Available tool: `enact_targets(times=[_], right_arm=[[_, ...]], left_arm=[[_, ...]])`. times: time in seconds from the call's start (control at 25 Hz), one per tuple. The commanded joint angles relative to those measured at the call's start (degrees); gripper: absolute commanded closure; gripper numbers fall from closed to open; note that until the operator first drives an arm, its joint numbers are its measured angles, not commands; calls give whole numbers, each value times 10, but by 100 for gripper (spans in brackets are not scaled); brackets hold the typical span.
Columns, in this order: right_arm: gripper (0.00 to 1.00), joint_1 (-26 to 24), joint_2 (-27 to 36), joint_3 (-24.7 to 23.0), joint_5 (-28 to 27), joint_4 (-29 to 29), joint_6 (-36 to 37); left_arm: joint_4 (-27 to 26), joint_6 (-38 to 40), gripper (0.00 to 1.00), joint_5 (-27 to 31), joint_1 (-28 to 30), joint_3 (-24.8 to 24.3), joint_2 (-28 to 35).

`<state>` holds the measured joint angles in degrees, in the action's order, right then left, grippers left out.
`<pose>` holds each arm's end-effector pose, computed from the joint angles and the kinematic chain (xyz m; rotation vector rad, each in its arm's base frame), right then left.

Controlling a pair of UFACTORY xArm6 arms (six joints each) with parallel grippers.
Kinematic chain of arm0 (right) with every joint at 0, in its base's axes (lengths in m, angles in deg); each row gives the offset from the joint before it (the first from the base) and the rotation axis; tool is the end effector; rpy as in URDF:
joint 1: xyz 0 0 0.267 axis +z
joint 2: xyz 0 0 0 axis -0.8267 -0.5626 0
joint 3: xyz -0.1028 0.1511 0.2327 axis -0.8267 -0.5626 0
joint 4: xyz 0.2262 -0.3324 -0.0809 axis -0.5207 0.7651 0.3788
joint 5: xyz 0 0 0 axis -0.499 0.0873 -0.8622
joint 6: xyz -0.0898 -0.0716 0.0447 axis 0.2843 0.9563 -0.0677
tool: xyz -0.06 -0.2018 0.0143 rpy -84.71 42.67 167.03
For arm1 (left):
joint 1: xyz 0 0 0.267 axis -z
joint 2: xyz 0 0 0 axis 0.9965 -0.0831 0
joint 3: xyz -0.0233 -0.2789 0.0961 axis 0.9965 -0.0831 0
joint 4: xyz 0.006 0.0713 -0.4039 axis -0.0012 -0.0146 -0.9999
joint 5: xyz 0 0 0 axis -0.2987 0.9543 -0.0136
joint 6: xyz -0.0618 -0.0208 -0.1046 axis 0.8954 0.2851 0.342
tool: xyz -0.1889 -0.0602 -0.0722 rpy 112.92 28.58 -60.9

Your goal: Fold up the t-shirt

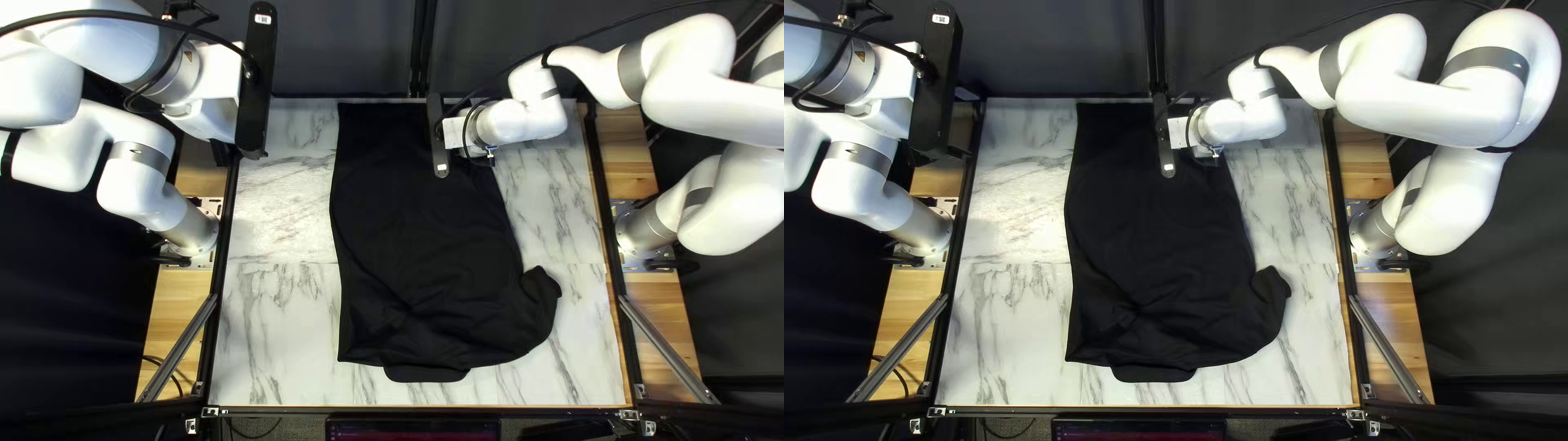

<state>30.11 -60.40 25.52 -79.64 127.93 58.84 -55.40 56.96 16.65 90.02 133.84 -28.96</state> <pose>0.4690 -0.2762 -0.0330 2.6363 0.3134 0.1280 0.3423 0.0368 0.3961 -2.8944 0.1328 -0.4600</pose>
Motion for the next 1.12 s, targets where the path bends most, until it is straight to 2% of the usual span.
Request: enact_targets(times=[0.04, 0.24, 0.52, 0.8, 1.12], right_arm=[[0, 1, 1, -5, -6, 34, -19], [0, 7, 18, -27, -10, 52, -28], [0, -8, 5, -22, 3, 72, -14], [0, -6, 15, -33, -6, 77, -7], [0, -13, -5, -13, -11, 87, 2]], left_arm=[[0, 0, 0, 0, 0, 0, 0], [0, 0, 0, 0, 0, 0, 0], [0, 0, 0, 0, 0, 0, 0], [0, 0, 0, 0, 0, 0, 0], [0, 0, 0, 0, 0, 0, 0]])
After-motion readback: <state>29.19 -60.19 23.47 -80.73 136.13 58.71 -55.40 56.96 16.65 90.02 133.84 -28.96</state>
